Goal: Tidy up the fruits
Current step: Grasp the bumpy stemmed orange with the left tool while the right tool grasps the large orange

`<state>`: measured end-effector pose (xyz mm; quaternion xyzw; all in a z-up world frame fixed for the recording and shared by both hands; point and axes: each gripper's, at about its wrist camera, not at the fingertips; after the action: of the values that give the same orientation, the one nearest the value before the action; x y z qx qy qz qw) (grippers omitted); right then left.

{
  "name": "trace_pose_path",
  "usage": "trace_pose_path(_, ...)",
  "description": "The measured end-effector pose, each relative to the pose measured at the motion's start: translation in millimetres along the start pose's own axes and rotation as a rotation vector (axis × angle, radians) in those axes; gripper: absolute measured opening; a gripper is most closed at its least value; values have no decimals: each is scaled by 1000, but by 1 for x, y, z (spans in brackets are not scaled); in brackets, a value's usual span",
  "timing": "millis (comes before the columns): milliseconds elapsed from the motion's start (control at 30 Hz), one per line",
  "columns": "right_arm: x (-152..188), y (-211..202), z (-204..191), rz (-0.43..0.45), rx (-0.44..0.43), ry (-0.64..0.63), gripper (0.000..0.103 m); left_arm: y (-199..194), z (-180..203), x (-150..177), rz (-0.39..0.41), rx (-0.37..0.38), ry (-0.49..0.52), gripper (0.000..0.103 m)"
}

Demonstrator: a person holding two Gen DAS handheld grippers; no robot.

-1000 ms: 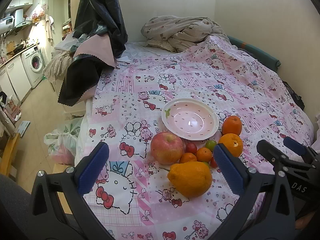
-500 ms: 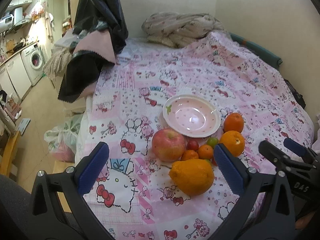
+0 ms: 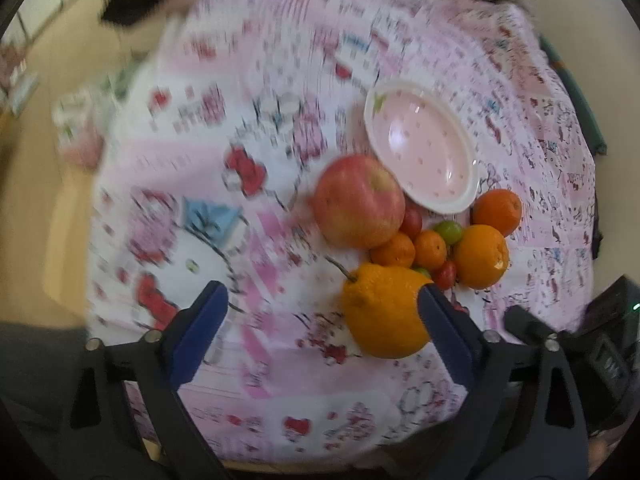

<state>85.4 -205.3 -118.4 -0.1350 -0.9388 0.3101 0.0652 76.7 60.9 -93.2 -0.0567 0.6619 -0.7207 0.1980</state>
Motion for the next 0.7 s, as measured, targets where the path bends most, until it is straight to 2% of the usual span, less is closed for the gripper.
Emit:
trace_pose_path(33, 0, 4, 2, -4, -3, 11, 82, 8, 2, -1, -24, 6, -14, 87)
trace_pose_path(100, 1, 14, 8, -4, -9, 45, 78, 23, 5, -1, -76, 9, -46, 77)
trace_pose_path(167, 3, 25, 18, -16, -23, 85, 72, 34, 8, -1, -117, 34, -70, 74)
trace_pose_path(300, 6, 38, 37, -46, -55, 144, 68, 51, 14, 1, -166, 56, -96, 71)
trace_pose_path(433, 3, 47, 35, -52, -82, 123, 68, 55, 17, -3, -139, 53, -116, 71)
trace_pose_path(567, 2, 55, 34, -62, -93, 106, 68, 65, 15, -7, -157, 93, -159, 71)
trace_pose_path(700, 2, 55, 34, -61, -93, 94, 68, 64, 13, -8, -170, 117, -160, 71)
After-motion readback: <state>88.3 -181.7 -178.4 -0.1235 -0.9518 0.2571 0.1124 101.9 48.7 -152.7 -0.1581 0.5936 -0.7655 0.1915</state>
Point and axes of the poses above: each gripper's, at about its wrist camera, not at the fingertips, and y roughly the way its jaws point, z to its right, x to its underside, and after that the axes turned 12 degrees about -x, right-handed
